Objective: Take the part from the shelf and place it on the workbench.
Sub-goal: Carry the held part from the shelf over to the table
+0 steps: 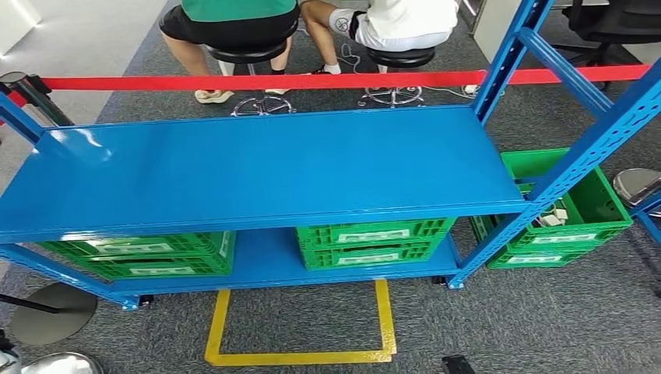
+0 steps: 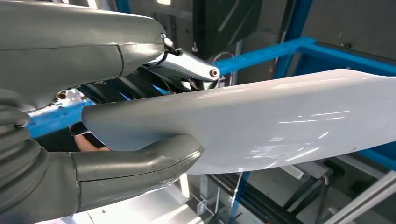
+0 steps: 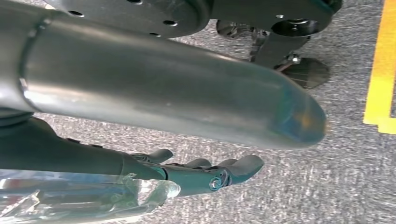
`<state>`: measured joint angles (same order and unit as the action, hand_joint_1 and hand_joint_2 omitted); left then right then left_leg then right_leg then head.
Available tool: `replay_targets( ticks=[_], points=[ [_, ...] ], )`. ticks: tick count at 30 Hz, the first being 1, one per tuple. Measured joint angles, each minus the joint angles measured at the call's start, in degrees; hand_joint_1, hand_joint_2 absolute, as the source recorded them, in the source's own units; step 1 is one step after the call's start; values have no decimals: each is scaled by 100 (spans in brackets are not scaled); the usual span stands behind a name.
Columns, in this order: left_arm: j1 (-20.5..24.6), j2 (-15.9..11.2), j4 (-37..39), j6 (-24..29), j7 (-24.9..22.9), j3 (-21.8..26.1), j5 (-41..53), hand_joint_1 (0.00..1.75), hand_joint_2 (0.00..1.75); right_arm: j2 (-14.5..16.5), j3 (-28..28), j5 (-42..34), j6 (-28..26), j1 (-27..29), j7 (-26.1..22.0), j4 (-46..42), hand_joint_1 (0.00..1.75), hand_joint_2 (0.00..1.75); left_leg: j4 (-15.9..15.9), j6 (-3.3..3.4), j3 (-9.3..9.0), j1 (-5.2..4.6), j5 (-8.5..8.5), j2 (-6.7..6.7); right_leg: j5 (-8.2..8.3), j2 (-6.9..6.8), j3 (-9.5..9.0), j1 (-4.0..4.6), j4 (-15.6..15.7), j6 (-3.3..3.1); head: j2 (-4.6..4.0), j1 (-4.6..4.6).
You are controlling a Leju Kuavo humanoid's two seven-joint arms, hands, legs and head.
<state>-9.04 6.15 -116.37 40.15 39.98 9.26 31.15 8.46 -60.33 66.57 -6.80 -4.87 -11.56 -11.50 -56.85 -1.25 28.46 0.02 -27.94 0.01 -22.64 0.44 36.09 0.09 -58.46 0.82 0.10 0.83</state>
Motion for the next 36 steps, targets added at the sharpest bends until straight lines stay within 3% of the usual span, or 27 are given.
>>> replay_targets(
  ticks=[3, 4, 6, 8, 9, 10, 11, 13, 15, 18, 20, 23, 24, 25, 26, 28, 30, 31, 34, 36],
  points=[
    [-24, 26, -30, 0, 0, 38, -55, 175, 175, 8, 0, 11, -2, 17, 4, 0, 0, 0, 147, 97, 27, -16, 54, 5, 101, -2, 69, -10, 17, 95, 1, -2],
    [-33, 31, -37, 0, 0, 55, -80, 175, 175, 16, 0, 21, -1, 31, 8, 0, 0, 0, 157, 141, 58, -9, 98, 12, 25, -3, 111, -15, -42, 127, 0, 8],
    [-62, 34, -48, 0, 0, 92, -147, 175, 175, 43, 0, 48, 5, 52, 16, 1, 0, 0, 172, 207, 129, 11, 186, 24, -387, -7, 280, -25, -497, 182, 0, 28],
    [-110, 30, -53, 0, 0, 121, -221, 175, 175, 76, 0, 65, 19, 56, 23, 2, 0, 0, 167, 228, 223, 8, 264, 29, -860, -11, 481, -32, -1258, 215, 0, 41],
    [-133, 26, -53, 0, 0, 127, -253, 175, 175, 95, 0, 71, 26, 57, 31, 2, 0, 0, 163, 225, 274, 7, 305, 30, -962, -11, 509, -32, -1517, 222, -1, 40],
    [-153, 22, -53, 0, 0, 131, -274, 175, 175, 111, 0, 77, 33, 58, 41, 2, 0, 0, 160, 221, 323, 6, 343, 30, -953, -11, 441, -32, -1576, 224, -1, 41],
    [-170, 18, -53, 0, 0, 133, -288, 175, 175, 126, 0, 82, 37, 58, 50, 2, 0, 0, 157, 211, 367, 7, 380, 28, -847, -11, 253, -32, -1396, 221, 0, 41],
    [-196, 8, -53, 0, 0, 137, -302, 175, 175, 144, 0, 88, 40, 44, 62, 2, 0, 0, 151, 172, 431, 4, 442, 21, -623, -11, -348, -30, -560, 204, 0, 41],
    [-204, -8, -57, 0, 0, 142, -304, 175, 175, 166, 0, 90, 40, 19, 64, 3, 0, 0, 143, 114, 472, -3, 505, 22, -571, 3, -754, -15, 69, 162, 0, 36],
    [-209, -29, -63, 0, 0, 144, -304, 175, 175, 190, 0, 92, 39, 24, 71, 5, 0, 0, 134, 29, 519, -1, 589, 21, -536, 11, -742, -7, 179, 71, -1, 42],
    [-215, -37, -66, 0, 0, 144, -306, 175, 175, 197, -1, 93, 39, 21, 77, 5, 0, 0, -67, -32, 624, 6, 380, 12, -454, -1, -668, -28, 189, -12, -1, 32],
    [-228, -61, -68, 0, 0, 145, -312, 175, 175, 205, -2, 95, 42, 10, 78, 7, 0, 0, -1124, -108, 1010, 18, -340, 5, -316, -16, -506, -34, 190, -76, 1, 10],
    [-233, -65, -68, 0, 0, 145, -314, 175, 175, 207, -2, 95, 42, 13, 79, 7, 0, 0, -1414, -118, 1086, 19, -459, 6, -277, -21, -449, -31, 188, -75, 0, 8],
    [-236, -68, -68, 0, 0, 145, -316, 175, 175, 207, -2, 95, 42, 15, 79, 7, 0, 0, -1525, -120, 1075, 20, -465, 6, -238, -26, -392, -29, 183, -70, -1, 10],
    [-237, -72, -68, 0, 0, 145, -319, 175, 175, 208, -2, 96, 43, 16, 81, 7, 0, 0, -1409, -118, 945, 22, -365, 6, -200, -28, -337, -29, 177, -59, -1, 9],
    [-236, -81, -68, 0, 0, 144, -334, 175, 175, 209, -2, 98, 46, 14, 95, 6, 0, 0, -681, -111, 425, 33, -75, 5, -131, -22, -249, -30, 162, -18, -1, 8],
    [-240, -90, -71, 0, 0, 142, -354, 175, 175, 210, -2, 106, 49, 9, 120, 5, 0, 0, 12, -83, -11, 30, 35, -13, -64, -8, -186, -15, 142, 43, -1, 9],
    [-250, -92, -74, 0, 0, 142, -364, 175, 175, 210, -2, 109, 49, 8, 138, 4, 0, 0, 162, -58, -84, 20, 27, -23, -27, -3, -160, -7, 134, 75, -1, 7],
    [-296, -93, -83, 0, 0, 147, -413, 175, 175, 210, -12, 83, 49, 32, 231, 5, 0, 0, 186, 77, 6, 5, 88, -22, 10, -1, -74, -18, 100, 163, 0, 10],
    [-312, -93, -92, 0, 0, 152, -432, 175, 175, 210, -32, 52, 48, 60, 286, 6, 0, 0, 190, 177, 89, 15, 171, -10, -327, -8, 79, -24, -250, 212, -1, 23]
  ],
)
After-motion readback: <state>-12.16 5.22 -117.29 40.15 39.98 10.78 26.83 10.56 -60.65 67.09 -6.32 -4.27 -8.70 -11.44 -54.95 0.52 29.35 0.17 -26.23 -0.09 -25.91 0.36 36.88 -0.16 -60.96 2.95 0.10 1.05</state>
